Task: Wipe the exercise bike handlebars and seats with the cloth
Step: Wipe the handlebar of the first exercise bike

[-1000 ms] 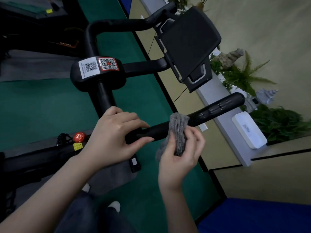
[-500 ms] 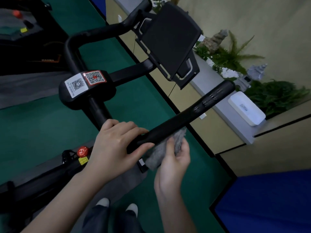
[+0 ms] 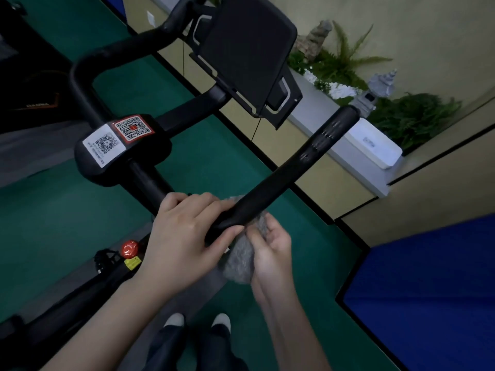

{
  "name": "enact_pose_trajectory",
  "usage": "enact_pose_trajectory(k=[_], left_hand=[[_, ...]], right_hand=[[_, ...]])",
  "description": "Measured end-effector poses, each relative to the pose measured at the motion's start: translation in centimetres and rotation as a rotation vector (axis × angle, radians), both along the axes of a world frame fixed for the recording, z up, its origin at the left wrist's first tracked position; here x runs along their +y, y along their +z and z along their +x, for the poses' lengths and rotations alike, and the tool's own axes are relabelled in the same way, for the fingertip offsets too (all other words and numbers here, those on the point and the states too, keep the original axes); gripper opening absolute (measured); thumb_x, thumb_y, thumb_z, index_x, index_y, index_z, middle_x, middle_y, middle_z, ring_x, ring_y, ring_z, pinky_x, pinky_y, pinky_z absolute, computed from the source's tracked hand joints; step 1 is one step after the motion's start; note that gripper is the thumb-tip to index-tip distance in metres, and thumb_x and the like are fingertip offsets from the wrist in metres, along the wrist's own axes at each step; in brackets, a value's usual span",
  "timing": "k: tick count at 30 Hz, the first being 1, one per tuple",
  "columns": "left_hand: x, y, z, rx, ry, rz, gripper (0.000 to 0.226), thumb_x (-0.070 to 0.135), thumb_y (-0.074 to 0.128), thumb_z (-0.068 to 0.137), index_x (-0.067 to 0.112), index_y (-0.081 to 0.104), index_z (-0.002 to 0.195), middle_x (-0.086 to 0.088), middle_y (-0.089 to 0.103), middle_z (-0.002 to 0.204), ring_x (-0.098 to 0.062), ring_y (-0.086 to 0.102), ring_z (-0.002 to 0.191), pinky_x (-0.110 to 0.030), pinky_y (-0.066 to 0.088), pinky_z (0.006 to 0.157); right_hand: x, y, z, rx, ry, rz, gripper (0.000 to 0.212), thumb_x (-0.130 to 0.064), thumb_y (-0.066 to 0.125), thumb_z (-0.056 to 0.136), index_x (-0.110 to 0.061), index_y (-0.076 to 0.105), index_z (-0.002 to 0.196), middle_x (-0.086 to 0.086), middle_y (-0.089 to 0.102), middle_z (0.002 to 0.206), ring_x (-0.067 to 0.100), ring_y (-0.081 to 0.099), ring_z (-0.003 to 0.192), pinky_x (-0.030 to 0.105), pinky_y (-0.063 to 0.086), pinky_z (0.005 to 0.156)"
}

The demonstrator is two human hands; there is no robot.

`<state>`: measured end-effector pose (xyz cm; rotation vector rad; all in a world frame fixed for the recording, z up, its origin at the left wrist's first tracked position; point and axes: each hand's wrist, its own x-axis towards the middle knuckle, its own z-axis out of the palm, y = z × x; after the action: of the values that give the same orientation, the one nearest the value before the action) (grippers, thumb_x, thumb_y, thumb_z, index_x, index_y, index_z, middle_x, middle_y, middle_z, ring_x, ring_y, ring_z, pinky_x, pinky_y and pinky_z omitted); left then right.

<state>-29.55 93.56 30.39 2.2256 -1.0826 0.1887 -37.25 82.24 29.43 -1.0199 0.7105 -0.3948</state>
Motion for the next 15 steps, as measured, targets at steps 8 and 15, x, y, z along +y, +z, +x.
enact_pose_trajectory(k=[8, 15], left_hand=[[0.0, 0.1, 0.1, -0.015, -0.008, 0.005, 0.034, 0.046, 0.051, 0.091, 0.020, 0.066, 0.106, 0.010, 0.062, 0.087, -0.014, 0.060, 0.078, -0.029, 0.031, 0.078], [-0.2, 0.2, 0.0, -0.019, 0.010, 0.010, 0.035, 0.046, 0.050, 0.091, 0.020, 0.067, 0.104, 0.009, 0.063, 0.087, -0.014, 0.061, 0.078, -0.028, 0.030, 0.078]], right_hand=[[-2.4, 0.9, 0.6, 0.006, -0.218, -0.009, 0.018, -0.005, 0.054, 0.095, -0.002, 0.062, 0.110, 0.016, 0.070, 0.104, 0.023, 0.068, 0.093, 0.028, 0.056, 0.077], [1.0, -0.4, 0.6, 0.057, -0.427, -0.255, 0.006, -0.014, 0.060, 0.094, -0.016, 0.064, 0.090, 0.009, 0.067, 0.088, 0.023, 0.062, 0.083, 0.043, 0.053, 0.081]])
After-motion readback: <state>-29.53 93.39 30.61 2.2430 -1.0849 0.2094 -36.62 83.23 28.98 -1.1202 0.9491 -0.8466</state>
